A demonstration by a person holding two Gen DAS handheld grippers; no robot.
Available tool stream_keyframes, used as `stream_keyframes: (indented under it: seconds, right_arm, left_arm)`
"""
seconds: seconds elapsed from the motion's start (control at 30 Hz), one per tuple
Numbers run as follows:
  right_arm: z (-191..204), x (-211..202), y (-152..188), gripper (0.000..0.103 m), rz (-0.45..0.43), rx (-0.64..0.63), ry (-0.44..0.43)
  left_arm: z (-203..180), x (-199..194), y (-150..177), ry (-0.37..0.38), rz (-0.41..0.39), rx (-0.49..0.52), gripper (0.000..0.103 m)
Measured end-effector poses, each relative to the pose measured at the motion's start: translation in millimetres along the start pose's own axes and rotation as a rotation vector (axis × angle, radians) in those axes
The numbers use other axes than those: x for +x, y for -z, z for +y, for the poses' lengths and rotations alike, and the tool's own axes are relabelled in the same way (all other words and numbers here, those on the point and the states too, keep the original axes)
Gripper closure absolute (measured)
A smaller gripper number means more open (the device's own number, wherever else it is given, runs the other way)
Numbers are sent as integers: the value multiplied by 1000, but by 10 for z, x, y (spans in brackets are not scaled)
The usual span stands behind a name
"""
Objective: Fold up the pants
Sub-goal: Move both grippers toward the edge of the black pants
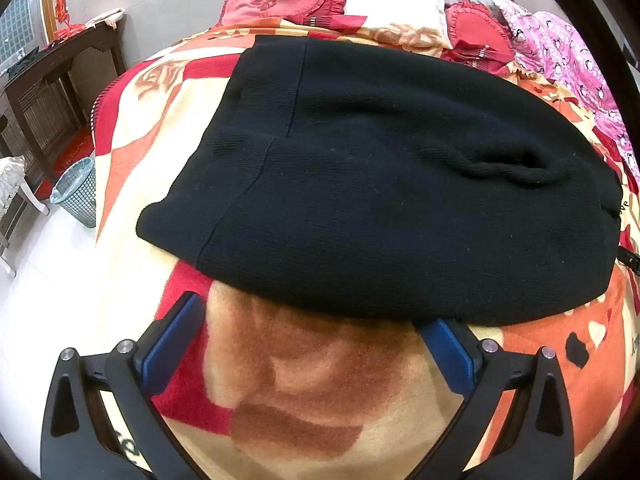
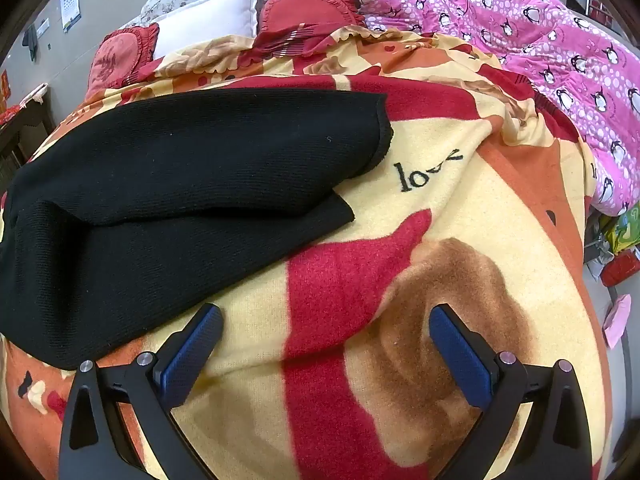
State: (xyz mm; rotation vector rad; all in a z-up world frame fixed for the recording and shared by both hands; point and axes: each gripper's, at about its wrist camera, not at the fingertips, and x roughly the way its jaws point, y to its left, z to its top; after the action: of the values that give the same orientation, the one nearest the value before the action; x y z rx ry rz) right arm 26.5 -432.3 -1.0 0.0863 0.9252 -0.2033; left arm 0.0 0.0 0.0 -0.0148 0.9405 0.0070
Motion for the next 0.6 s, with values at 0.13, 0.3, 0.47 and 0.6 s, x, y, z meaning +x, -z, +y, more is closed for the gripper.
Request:
stream_keyframes:
  seconds: [0.13,0.3,0.47,0.6]
  right_arm:
    - [1,0,0,1,-1,-1,2]
    - [2,-1,-1,1,-1,0,3]
    - [-8,6,1,1,0,14,7]
    - [54,-23,-14,0,52,3,-35]
  left_arm:
    - [0,0,0,1,0,-1,0]
    - [19,-14,5,17,10,14,0]
    - [133,-268,77,87,-13,-9,0]
    - [306,-599,97,109,-101,-51,0]
